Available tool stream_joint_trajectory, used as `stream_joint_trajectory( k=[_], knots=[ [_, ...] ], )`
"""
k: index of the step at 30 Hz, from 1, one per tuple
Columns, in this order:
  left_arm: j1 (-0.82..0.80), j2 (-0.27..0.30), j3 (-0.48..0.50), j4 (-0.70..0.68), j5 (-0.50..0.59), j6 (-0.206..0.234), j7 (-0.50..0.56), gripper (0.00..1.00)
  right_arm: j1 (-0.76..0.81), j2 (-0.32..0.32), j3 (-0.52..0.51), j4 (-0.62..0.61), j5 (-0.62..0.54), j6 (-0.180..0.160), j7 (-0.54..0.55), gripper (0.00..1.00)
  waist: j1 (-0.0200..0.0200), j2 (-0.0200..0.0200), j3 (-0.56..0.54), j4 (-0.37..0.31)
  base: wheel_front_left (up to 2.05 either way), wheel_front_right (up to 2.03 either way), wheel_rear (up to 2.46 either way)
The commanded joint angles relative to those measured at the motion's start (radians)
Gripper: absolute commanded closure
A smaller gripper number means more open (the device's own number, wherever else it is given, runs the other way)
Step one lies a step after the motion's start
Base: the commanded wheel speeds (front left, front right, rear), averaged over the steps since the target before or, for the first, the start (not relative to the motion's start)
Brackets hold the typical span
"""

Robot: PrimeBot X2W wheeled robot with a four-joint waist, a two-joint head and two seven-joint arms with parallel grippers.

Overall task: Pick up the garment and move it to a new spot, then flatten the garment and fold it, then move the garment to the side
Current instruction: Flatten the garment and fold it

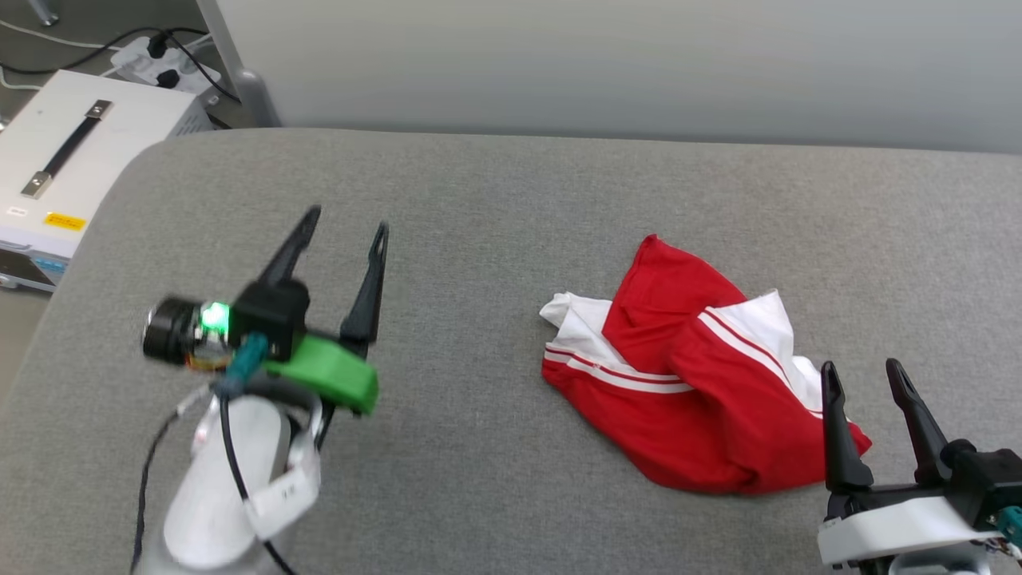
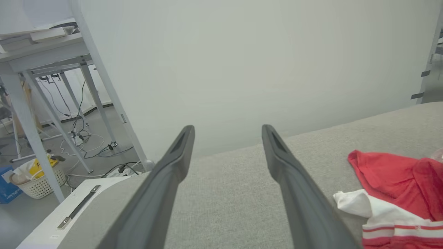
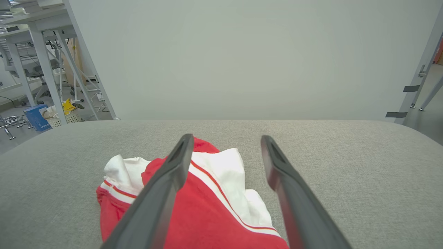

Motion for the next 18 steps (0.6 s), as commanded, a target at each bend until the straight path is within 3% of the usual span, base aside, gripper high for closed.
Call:
stream_joint_trajectory(
  k=[1,5,9,18],
  knots=[
    [-0.054,0.012,-0.014,0.020,-0.001,-0.010,-0.006,0.00,-0.024,-0.002,0.002,-0.007,-0.006,-0.001,-0.004,0.00,0.0000,0.0000,0.022,-0.020,0.00,0.00,0.00],
    [-0.229,0.047,-0.095,0.109,-0.031,-0.024,0.025,0.00,-0.052,-0.002,0.008,-0.015,-0.011,-0.001,-0.004,0.00,0.0000,0.0000,0.061,-0.048,0.00,0.00,0.00],
    [-0.403,0.079,-0.272,0.171,-0.145,-0.025,0.123,0.00,-0.079,-0.002,0.011,-0.022,-0.011,-0.001,-0.004,0.00,0.0000,0.0000,0.103,-0.076,0.00,0.00,0.00],
    [-0.720,0.128,-0.684,0.246,-0.500,-0.026,0.498,0.00,-0.126,-0.002,0.025,-0.025,-0.010,-0.001,-0.004,0.00,0.0000,0.0000,0.185,-0.136,0.00,0.00,0.00]
  ],
)
